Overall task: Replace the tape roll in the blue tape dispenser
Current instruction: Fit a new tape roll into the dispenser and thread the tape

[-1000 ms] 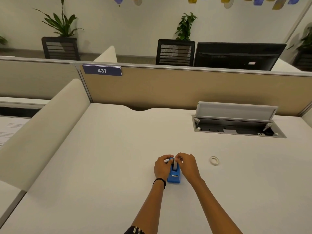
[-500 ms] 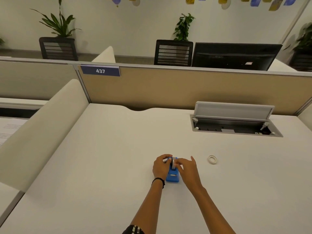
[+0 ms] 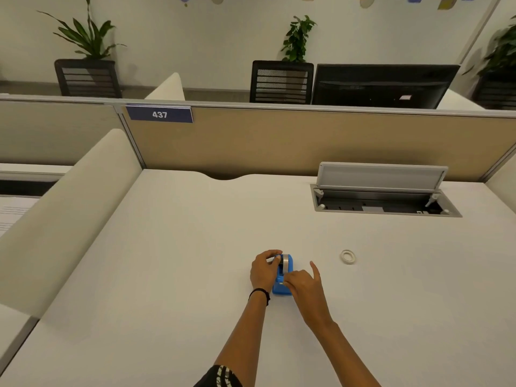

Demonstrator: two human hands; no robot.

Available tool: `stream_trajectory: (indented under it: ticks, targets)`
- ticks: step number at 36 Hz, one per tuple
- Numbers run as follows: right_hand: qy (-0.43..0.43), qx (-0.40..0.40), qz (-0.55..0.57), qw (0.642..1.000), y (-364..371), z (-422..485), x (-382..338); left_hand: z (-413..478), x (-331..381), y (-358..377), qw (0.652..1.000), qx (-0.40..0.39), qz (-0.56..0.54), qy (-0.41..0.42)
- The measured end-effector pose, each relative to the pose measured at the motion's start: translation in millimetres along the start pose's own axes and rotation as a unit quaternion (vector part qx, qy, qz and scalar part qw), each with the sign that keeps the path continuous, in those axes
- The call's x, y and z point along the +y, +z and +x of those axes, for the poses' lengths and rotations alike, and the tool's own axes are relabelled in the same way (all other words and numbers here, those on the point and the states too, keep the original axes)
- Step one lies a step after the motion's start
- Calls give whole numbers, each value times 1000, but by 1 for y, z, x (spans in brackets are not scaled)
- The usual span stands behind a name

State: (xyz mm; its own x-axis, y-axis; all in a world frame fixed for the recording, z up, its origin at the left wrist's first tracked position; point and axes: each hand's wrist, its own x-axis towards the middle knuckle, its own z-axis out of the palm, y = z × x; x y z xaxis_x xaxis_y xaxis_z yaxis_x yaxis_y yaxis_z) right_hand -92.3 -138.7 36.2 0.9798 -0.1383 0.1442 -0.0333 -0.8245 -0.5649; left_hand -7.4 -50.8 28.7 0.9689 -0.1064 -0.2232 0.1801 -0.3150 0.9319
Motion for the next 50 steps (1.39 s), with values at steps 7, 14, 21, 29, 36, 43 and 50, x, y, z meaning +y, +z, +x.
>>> stream_trajectory:
  ticks: [7,14,21,29,36,43,50]
  targets:
    - [-18,-40,-46,998,1,-4,-3,-1,1,-1,1000,-2,-8,0]
    - [-73,-35,-108,991,2,-2,2,-1,1,0,1000,-2,-6,0]
    - [-4,-21,-40,999,12,-5,10,-1,0,0,1000,-2,-6,1]
    - [-24,-17,-12,999,9,-4,7,-2,1,0,1000,-2,-7,-4]
    - [-58,25,-71,995,8,-7,5,-3,0,0,1000,0,-4,0]
    - [-75,83,-88,990,7,-8,-1,-3,0,0,1000,0,-3,0]
    - [-81,96,-127,984,11,-8,6,-3,0,0,1000,-1,-6,1]
